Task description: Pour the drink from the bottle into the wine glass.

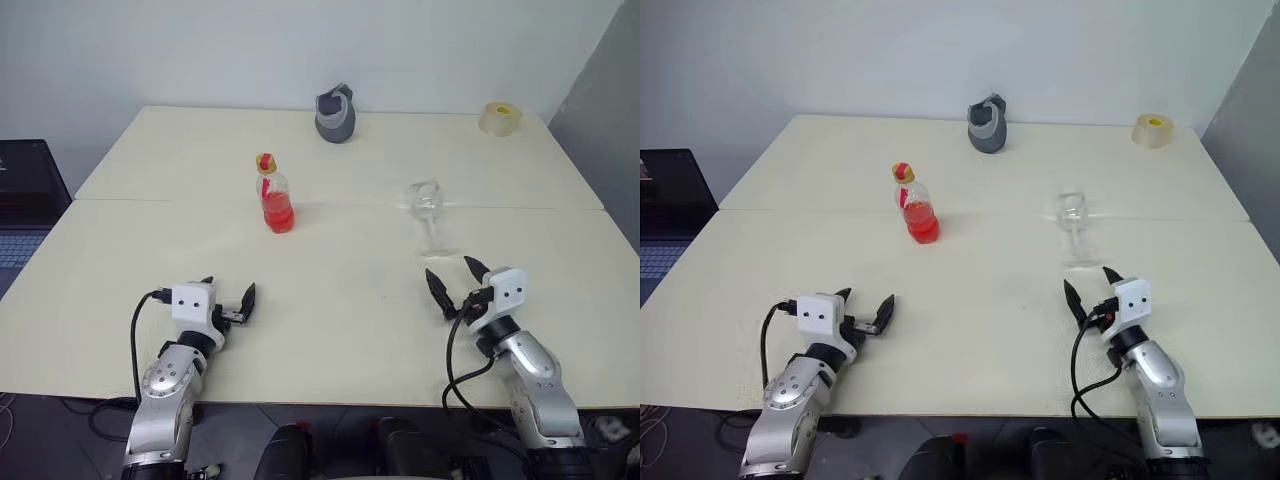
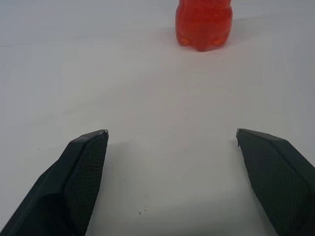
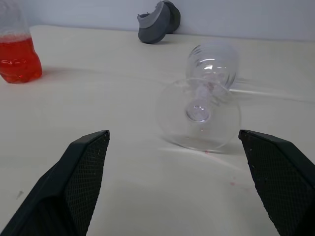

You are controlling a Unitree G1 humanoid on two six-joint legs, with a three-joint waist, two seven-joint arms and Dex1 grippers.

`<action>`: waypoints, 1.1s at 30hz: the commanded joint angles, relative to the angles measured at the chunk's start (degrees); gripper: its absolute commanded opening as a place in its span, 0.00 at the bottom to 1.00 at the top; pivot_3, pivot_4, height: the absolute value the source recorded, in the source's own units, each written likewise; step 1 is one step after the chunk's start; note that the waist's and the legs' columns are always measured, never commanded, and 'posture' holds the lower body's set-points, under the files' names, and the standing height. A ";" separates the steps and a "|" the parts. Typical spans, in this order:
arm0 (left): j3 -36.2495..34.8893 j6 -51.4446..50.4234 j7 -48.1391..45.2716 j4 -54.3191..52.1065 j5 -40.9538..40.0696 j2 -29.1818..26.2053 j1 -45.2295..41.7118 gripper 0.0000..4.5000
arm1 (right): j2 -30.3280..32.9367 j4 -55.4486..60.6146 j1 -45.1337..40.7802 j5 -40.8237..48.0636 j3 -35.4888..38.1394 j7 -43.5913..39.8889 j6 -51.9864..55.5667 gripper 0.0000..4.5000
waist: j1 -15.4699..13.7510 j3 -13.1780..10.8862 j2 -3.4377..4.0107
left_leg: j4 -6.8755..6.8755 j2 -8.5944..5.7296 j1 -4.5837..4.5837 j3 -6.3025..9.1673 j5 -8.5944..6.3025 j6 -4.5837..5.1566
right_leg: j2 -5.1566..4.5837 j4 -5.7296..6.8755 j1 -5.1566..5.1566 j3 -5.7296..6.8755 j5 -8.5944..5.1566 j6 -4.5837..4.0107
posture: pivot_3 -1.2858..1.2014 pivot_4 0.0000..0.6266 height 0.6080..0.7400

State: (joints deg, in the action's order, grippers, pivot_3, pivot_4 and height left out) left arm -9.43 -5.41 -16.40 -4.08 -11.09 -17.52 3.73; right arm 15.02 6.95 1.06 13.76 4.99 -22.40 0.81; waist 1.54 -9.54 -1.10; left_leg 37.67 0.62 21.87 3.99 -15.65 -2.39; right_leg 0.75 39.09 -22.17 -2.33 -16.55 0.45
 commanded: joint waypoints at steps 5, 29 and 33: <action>0.93 2.78 -0.28 -1.96 3.23 -0.67 0.32 0.99 | 0.59 2.47 0.28 0.00 -0.45 -1.34 -0.87 1.00 | 0.00 0.00 0.00 | 0.00 -0.01 0.00 0.00 0.00 0.00 | 0.00 0.00 0.00 0.00 0.00 0.00 | 0.52 0.24 1.00; 2.67 7.94 -4.35 24.43 2.59 0.33 -26.31 0.99 | 8.25 21.32 -7.98 8.75 -10.08 -11.07 22.65 1.00 | -0.07 -0.03 -0.06 | 0.06 -0.08 0.08 0.11 0.00 0.00 | 0.00 -0.02 0.03 0.14 0.06 -0.01 | 0.52 0.24 1.00; 3.85 9.88 -5.64 34.52 3.83 0.35 -33.64 0.99 | 7.75 22.43 -6.95 8.30 -10.91 -10.70 22.33 1.00 | -0.02 -0.04 -0.08 | 0.06 -0.09 0.09 0.12 0.00 0.00 | 0.00 -0.02 0.02 0.17 0.07 0.02 | 0.52 0.24 1.00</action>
State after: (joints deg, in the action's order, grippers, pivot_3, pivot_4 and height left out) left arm -5.89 2.40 -21.22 28.53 -7.86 -17.10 -27.97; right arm 23.09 26.66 -5.91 21.55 -5.86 -33.52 23.43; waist 1.52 -9.58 -1.18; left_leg 37.73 0.53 21.96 4.11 -15.65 -2.39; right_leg 0.76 39.06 -22.15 -2.16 -16.50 0.49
